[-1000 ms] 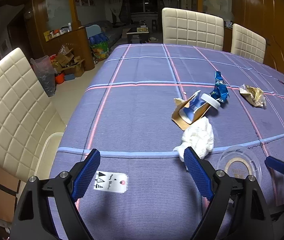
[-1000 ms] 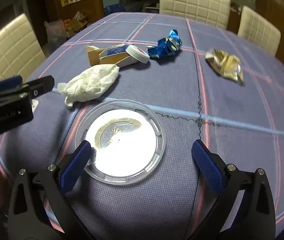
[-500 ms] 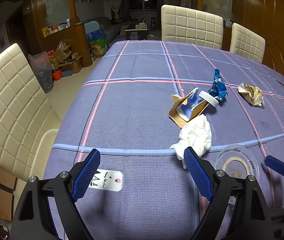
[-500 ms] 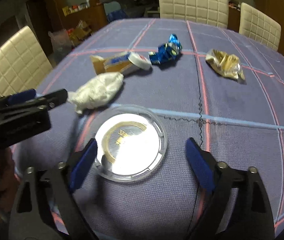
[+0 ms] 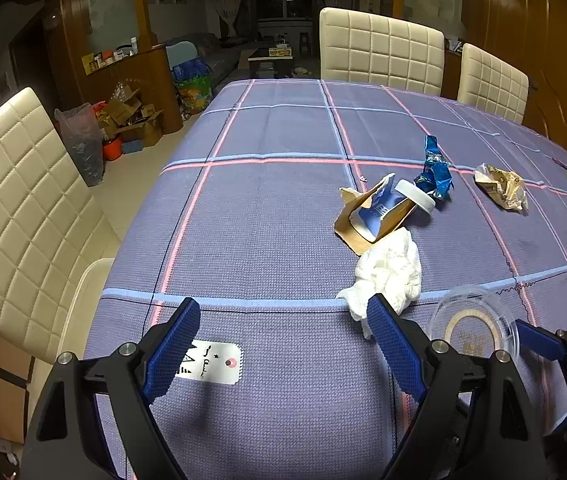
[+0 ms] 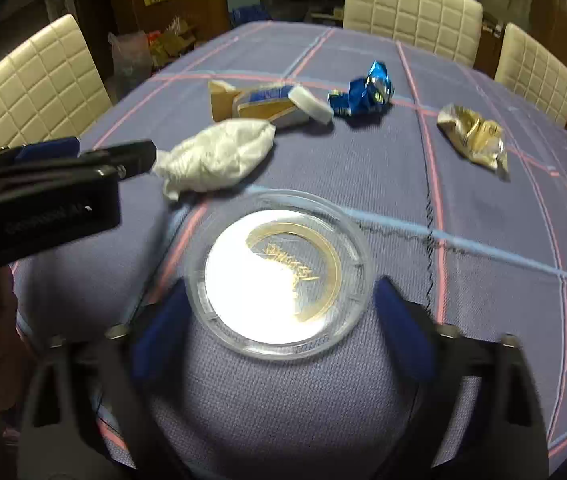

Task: Collect trash
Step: 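Grasp the white tissue with the left gripper while the right gripper grasps the clear lid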

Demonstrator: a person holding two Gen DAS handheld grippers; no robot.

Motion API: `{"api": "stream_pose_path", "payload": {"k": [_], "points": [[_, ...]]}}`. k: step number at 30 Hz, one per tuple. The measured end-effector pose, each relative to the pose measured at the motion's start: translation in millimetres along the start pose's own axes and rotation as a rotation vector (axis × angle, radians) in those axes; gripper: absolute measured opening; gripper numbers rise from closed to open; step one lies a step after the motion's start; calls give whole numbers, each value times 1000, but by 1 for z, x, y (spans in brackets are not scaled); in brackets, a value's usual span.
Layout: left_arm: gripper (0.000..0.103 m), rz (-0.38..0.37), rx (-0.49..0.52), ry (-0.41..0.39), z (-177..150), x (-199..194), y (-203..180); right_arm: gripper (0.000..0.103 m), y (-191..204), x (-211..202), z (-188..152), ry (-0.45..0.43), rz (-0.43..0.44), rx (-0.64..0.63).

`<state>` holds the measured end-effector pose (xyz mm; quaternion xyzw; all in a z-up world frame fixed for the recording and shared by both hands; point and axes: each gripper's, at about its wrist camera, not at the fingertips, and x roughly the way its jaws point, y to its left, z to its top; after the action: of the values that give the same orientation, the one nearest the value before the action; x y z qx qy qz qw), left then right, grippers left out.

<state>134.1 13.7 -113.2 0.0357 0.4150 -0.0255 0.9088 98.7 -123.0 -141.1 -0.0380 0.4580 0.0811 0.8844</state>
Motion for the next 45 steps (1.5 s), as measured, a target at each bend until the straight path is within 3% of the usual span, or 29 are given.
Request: {"api": "stream_pose_path", "payload": {"k": [11,18,19,20,23,26,35,45], "points": [[83,-80,86,6,7,6,-35,85,-42,-7,12,-38,-56,118],[81,-57,125,45,20,35,-61,85,-62,-2,19,-54,-119,111],[77,-49,133,52,21,38,-62,85,-66,0,21,-52,-129,111],[61,-37,143,68,22,43,-65,85,-69,2,21,-52,-131,116],[33,-91,137,82,26,45,-67,85,-79,5,24,-46,-119,143],[27,-69,151,71,23,41,-69,85,-84,5,25,-46,-113,157],[25,-34,153,9,9,13,-55,85,-59,-9,25,-88,-93,95],[25,66,92,-48,2,-12,-4,85,-28,-22,35,-127,-52,30]]}}
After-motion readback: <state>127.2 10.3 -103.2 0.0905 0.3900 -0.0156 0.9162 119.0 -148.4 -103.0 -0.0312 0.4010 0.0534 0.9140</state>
